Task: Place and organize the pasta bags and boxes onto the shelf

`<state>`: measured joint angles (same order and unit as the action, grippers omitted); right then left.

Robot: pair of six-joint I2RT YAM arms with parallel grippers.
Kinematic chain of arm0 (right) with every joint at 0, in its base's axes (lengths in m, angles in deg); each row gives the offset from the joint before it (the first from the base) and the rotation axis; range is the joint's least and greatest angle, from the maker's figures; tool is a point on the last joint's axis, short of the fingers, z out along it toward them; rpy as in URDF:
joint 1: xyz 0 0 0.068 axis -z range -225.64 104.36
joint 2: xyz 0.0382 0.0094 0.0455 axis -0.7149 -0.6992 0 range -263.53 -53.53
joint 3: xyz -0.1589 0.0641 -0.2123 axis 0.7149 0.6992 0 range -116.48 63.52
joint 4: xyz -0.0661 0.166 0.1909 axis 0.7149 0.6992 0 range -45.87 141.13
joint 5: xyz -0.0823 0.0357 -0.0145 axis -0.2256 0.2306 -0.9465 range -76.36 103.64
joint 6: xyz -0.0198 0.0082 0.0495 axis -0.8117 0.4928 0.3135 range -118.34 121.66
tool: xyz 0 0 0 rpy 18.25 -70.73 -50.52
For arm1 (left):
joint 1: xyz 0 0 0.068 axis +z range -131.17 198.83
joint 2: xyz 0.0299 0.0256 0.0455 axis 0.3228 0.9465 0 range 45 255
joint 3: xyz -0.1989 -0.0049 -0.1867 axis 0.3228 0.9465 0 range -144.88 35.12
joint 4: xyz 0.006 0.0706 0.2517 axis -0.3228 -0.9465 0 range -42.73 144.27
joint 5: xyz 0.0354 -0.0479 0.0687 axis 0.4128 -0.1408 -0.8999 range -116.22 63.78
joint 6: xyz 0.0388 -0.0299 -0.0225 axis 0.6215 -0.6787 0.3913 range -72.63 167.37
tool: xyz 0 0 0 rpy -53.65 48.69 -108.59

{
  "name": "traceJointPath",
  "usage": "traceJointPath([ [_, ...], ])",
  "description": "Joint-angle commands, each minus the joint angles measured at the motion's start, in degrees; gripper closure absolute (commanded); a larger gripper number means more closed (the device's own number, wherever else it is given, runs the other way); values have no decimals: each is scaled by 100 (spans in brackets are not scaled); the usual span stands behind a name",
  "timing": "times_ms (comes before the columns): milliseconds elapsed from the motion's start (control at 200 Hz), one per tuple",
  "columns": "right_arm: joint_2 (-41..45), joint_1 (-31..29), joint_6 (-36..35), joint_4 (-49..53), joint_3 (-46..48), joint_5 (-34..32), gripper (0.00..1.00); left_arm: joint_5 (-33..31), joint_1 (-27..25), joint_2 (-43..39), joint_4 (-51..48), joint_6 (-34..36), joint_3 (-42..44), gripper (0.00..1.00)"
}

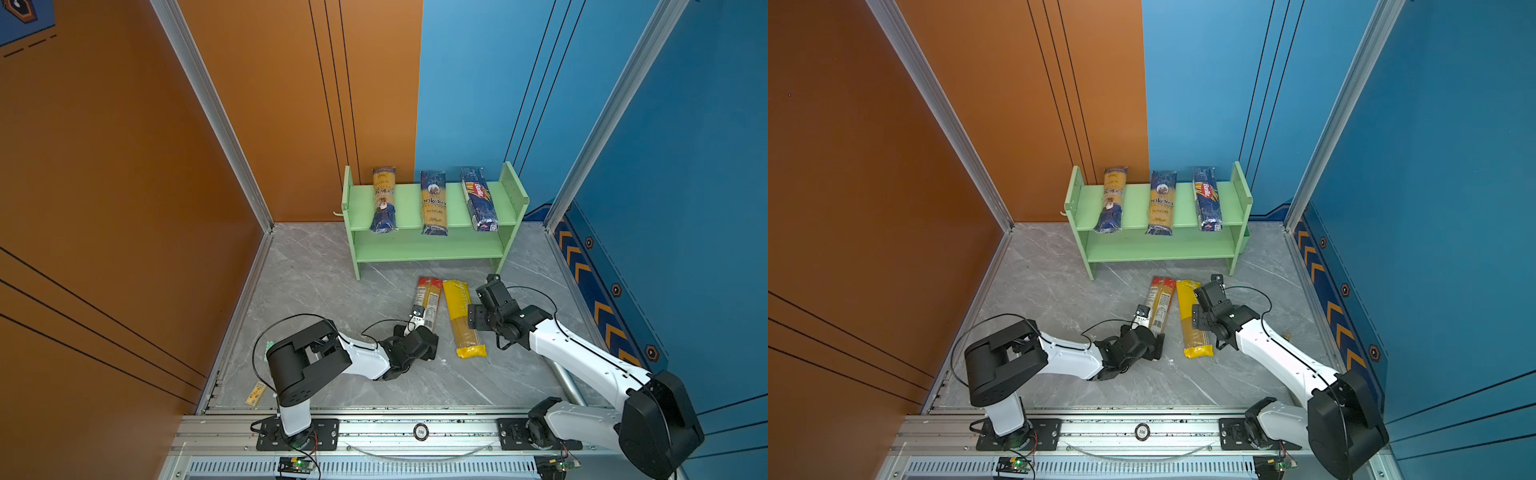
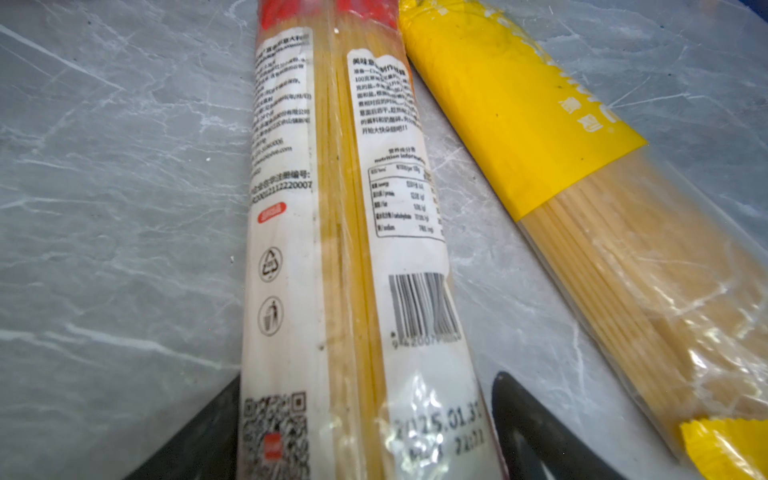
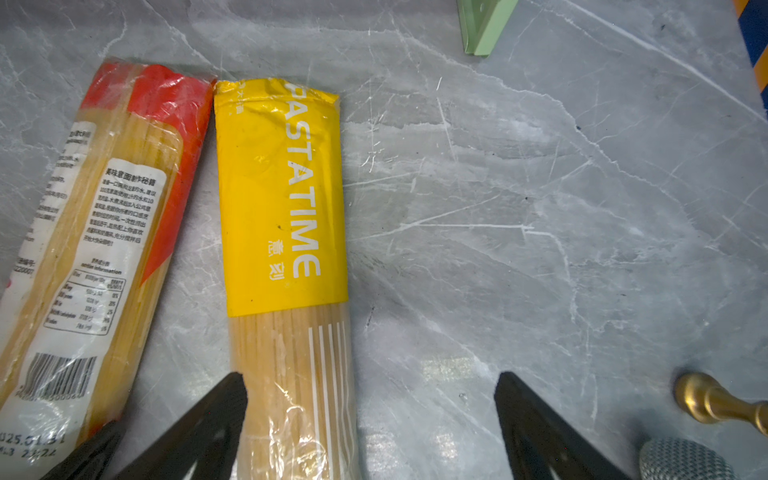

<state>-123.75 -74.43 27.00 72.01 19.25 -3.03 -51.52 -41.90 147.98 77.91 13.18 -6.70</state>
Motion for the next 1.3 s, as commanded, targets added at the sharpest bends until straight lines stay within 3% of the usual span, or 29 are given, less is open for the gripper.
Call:
traceJointPath([
  [0, 141, 49, -3, 7, 59, 6, 9, 188, -92, 181, -393, -164, 64, 18],
  [380, 267, 76, -3, -6, 105, 33, 9, 168, -97, 126, -455, -325, 123, 53],
  [736, 333, 155, -18, -2, 121, 110, 9, 34, -97, -35, -448, -420, 230, 74],
  [871, 307, 163, -21, -11, 120, 120, 9, -3, -97, -119, -439, -432, 271, 98],
  [1297, 307, 225, -30, -11, 118, 163, 9, -145, -97, -599, -442, -697, 424, 100],
])
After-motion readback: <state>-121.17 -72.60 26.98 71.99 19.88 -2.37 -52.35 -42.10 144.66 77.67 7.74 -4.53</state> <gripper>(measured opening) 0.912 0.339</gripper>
